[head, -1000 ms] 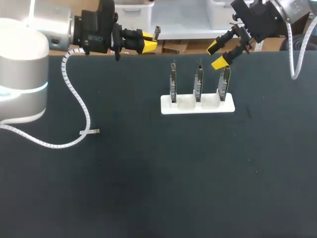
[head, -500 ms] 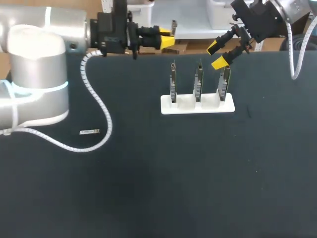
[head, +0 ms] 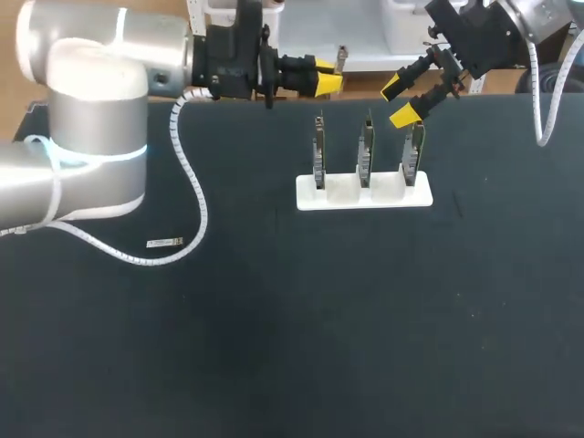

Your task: Pick up the optical module with the left hand, and insert it into the network port with the right hand.

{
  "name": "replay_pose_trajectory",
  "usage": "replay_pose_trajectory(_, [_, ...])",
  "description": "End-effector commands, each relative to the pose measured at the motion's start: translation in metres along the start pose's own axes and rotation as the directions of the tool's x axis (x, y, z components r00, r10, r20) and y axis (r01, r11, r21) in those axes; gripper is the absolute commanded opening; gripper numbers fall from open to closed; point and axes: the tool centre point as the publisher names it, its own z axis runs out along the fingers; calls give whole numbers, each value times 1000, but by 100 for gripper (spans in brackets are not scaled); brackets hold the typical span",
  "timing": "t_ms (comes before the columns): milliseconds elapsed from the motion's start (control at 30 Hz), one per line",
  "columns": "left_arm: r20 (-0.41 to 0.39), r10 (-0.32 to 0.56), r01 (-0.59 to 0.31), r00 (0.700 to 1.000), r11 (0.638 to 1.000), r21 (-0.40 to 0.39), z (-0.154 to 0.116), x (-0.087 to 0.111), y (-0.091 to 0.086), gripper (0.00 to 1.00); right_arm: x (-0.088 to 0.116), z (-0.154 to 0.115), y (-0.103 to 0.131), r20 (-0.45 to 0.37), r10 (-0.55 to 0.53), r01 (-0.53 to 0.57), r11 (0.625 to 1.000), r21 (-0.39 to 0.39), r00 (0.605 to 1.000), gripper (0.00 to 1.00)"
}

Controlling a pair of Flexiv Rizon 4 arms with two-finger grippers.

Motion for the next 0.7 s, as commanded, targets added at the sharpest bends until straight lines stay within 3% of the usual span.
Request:
replay_pose_trajectory(33, [-26,-16,17,1000,1000,17,5,-3,4,0,0,0,1,0,0,0,1000,2,1000,100])
replay_pose_trajectory(400, [3,-113,113,994,993,38,17,5,7,0,0,0,1,0,0,0,1000,2,1000,100])
replay_pose_trajectory(700, [21,-109,107,994,993,51,30,3,6,0,0,0,1,0,0,0,1000,2,1000,100])
